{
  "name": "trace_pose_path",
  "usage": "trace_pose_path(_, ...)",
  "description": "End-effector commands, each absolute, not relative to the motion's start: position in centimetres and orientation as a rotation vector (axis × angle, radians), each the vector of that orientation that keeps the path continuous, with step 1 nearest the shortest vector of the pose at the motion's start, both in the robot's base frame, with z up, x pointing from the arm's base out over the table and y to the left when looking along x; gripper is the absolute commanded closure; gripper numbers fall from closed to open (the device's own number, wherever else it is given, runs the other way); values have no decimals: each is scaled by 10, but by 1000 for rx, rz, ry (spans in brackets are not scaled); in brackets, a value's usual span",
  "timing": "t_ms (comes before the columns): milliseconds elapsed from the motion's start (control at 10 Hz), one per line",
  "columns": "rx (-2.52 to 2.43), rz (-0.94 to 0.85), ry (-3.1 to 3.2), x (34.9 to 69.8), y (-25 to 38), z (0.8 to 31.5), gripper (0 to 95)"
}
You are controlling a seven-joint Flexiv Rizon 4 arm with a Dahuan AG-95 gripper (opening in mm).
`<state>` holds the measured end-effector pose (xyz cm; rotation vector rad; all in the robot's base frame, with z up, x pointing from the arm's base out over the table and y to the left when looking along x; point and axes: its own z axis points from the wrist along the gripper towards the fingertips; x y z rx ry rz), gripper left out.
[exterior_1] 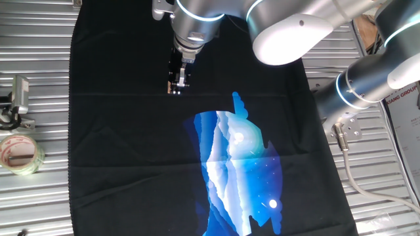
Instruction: Pick up the small block on the left and move it to the right
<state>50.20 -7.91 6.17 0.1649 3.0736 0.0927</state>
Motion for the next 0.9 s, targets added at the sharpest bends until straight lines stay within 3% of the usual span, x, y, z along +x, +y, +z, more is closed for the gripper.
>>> trace_pose_path(100, 159, 93, 3080, 502, -79, 61, 950)
trace_pose_path(900, -80, 116, 3129, 502, -79, 61, 950)
